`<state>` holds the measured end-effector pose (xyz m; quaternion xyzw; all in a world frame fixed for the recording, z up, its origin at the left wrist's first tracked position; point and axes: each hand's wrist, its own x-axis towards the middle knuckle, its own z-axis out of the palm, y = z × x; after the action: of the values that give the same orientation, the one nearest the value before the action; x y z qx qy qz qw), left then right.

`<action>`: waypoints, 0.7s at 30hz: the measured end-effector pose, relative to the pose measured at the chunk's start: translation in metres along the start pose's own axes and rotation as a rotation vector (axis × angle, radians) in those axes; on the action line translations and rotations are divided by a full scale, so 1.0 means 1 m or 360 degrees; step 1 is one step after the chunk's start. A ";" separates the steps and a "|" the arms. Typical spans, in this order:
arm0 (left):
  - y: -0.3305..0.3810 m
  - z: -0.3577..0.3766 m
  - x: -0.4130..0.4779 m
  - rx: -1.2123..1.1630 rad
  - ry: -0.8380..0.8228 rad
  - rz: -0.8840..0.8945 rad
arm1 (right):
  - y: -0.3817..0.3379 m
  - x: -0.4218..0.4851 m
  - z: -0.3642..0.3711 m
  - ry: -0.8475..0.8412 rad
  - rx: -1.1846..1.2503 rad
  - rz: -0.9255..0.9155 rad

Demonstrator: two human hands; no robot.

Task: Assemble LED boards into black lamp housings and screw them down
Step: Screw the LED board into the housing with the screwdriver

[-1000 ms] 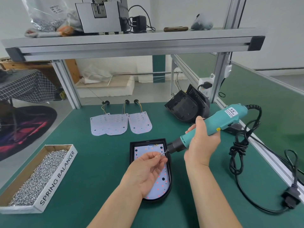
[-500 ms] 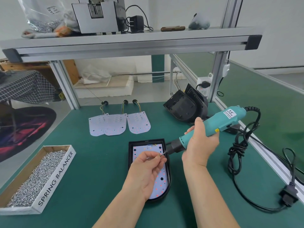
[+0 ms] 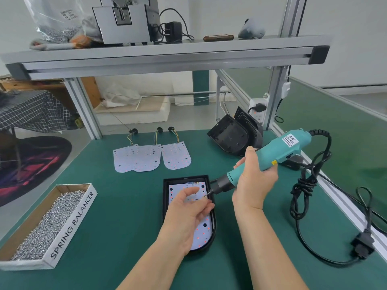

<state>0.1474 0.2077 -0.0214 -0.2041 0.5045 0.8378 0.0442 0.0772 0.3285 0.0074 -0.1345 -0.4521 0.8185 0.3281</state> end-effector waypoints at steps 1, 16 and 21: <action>0.001 0.000 -0.002 0.0060 -0.0007 -0.0007 | -0.001 0.001 0.000 0.0002 0.0006 -0.0007; 0.016 -0.002 0.021 0.3087 0.0131 0.0907 | 0.002 0.010 0.024 -0.0127 -0.0205 -0.0296; 0.014 -0.002 0.025 0.3121 0.0128 0.0943 | 0.017 0.013 0.027 -0.0273 -0.0388 -0.0512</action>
<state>0.1213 0.1961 -0.0204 0.0267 0.9987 0.0265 -0.0341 0.0461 0.3128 0.0091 -0.0290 -0.5896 0.7033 0.3961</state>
